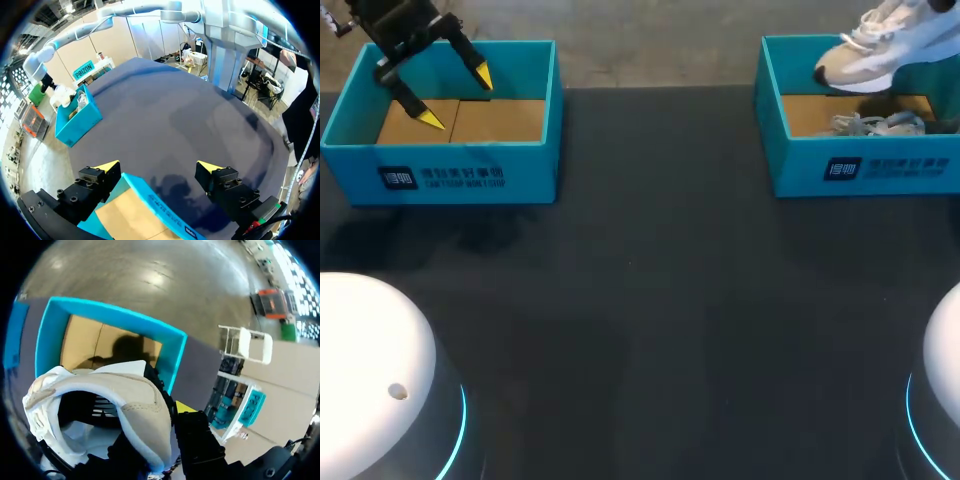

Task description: Take the shoe out of the shoebox, open the shoe tongue, remove and reinsert the insole, then place the shoe into the shoebox

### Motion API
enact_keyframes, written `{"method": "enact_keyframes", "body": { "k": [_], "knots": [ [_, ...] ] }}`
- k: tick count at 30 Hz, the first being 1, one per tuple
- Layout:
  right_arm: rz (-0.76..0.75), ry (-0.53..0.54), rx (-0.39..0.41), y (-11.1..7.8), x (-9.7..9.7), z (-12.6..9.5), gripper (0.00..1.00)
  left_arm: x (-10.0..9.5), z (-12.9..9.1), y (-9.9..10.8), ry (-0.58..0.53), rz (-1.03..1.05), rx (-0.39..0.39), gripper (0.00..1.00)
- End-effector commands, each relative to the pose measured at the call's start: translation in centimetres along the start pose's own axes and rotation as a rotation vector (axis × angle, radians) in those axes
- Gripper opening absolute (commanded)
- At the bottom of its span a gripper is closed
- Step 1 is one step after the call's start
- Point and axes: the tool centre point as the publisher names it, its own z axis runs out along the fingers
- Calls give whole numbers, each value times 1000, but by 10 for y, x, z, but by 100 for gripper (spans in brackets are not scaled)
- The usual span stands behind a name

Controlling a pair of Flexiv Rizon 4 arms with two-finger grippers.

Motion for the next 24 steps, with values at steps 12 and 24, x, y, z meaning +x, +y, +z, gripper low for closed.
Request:
{"method": "enact_keyframes", "body": {
  "k": [12, 24],
  "knots": [
    [254, 46, 32, 1, -2, 7, 0, 1, 0, -1, -1, 0, -3, 100],
    [499, -3, -1, -3, 3, 18, 0, 1, 0, -1, -1, 0, -3, 100]
  ]
}}
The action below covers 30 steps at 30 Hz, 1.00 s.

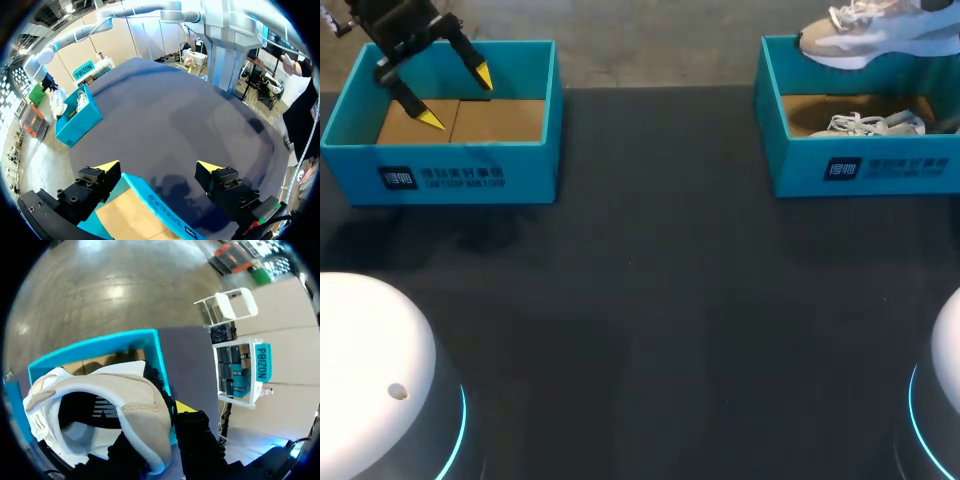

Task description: Take the shoe out of the shoebox, open the shoe tongue, remove and reinsert the insole, then place the shoe into the shoebox

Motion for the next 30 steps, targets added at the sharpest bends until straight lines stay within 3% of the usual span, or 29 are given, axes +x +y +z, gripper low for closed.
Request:
{"method": "enact_keyframes", "body": {
  "k": [1, 15, 22, 30],
  "knots": [
    [9, -10, -20, -8, 3, 3, 0, 1, 0, -1, 0, 0, -3, 100],
    [9, -10, -20, -8, 3, 3, 0, 1, 0, -1, 0, 0, -3, 100],
    [36, 31, -87, -11, 8, 15, 0, 1, 0, -1, 0, 0, -3, 100],
    [61, 41, -110, -16, 12, 38, 0, 1, 0, -1, 0, 0, -3, 100]
  ]
}}
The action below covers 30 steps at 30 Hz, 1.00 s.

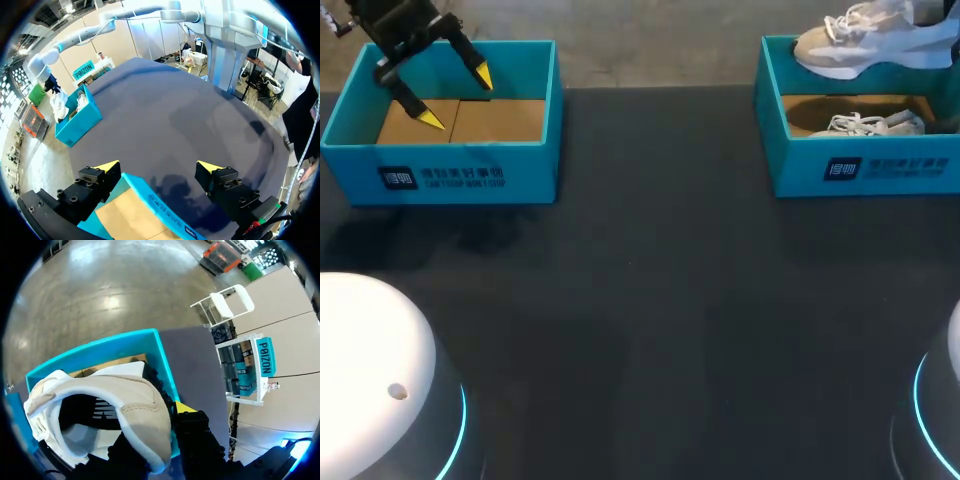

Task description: Take the shoe out of the shoebox, open the shoe tongue, remove and reinsert the insole, then place the shoe into the shoebox

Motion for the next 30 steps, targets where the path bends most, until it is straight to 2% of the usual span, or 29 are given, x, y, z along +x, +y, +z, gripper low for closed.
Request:
{"method": "enact_keyframes", "body": {
  "k": [1, 30],
  "knots": [
    [1, 13, -42, -9, 0, 14, 0, 1, 0, -1, 0, 0, -3, 100],
    [-9, 19, -56, 10, 30, 101, 0, 1, 0, -1, 0, 0, -3, 100]
  ]
}}
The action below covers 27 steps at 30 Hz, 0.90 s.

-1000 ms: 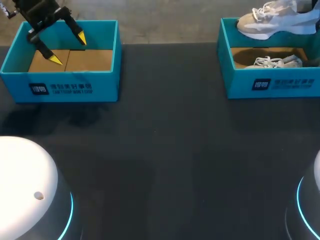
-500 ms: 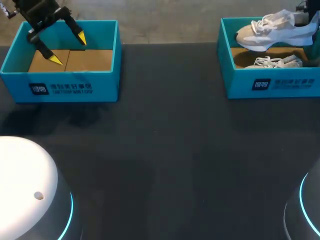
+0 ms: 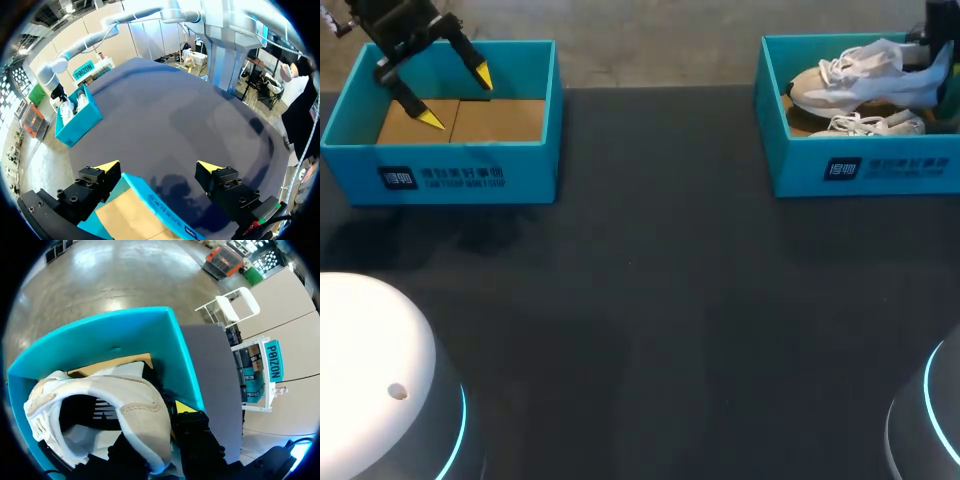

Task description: Take the shoe out of the shoebox, open the shoe tongue, remove and reinsert the insole, then place the shoe into the shoebox

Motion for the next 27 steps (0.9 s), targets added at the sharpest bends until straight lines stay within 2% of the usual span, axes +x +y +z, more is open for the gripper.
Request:
{"method": "enact_keyframes", "body": {
  "k": [1, 16, 27],
  "knots": [
    [2, 5, 12, 10, 6, 15, 0, 1, 0, -1, 0, 0, -3, 100],
    [-18, 22, 49, 15, 19, 46, 0, 1, 0, -1, 0, 0, -3, 100],
    [-32, 35, 64, 15, 20, 56, 0, 1, 0, -1, 0, 0, -3, 100]
  ]
}}
